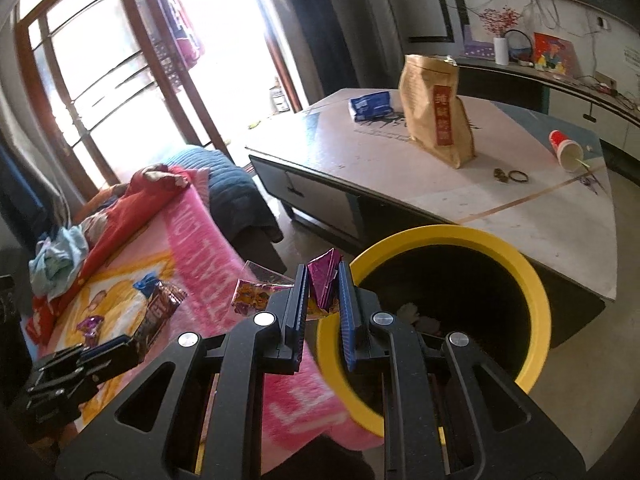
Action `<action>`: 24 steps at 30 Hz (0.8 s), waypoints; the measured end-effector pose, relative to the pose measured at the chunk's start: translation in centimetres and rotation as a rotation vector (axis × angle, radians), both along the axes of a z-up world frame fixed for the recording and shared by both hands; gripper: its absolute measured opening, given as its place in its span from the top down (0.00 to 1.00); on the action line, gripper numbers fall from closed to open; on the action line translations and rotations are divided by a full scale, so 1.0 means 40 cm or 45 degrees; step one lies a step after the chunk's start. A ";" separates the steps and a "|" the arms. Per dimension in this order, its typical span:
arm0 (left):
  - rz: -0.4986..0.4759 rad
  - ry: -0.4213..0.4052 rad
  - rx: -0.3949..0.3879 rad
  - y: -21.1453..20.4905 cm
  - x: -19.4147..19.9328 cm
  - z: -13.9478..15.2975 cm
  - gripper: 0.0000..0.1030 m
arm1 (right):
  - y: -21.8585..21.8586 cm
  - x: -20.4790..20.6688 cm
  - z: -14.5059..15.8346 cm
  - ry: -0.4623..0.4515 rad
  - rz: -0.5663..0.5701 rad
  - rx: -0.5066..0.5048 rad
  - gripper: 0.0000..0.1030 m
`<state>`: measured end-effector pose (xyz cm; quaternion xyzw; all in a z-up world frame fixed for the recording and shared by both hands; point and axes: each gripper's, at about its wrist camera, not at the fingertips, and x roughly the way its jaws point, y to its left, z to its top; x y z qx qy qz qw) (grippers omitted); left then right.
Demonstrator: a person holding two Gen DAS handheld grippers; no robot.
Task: Collect trash
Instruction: 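Carry the brown and pink wrappers with both grippers over the yellow-rimmed bin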
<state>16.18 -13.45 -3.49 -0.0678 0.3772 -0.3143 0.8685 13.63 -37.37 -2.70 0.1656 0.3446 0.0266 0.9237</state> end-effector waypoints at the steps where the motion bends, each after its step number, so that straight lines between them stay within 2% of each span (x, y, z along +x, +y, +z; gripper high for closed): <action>1: -0.006 -0.002 0.002 -0.009 0.001 0.002 0.87 | -0.009 0.000 0.000 -0.001 -0.011 0.000 0.90; 24: -0.165 -0.035 0.060 -0.195 0.016 -0.009 0.87 | -0.186 -0.009 -0.027 0.003 -0.248 0.021 0.90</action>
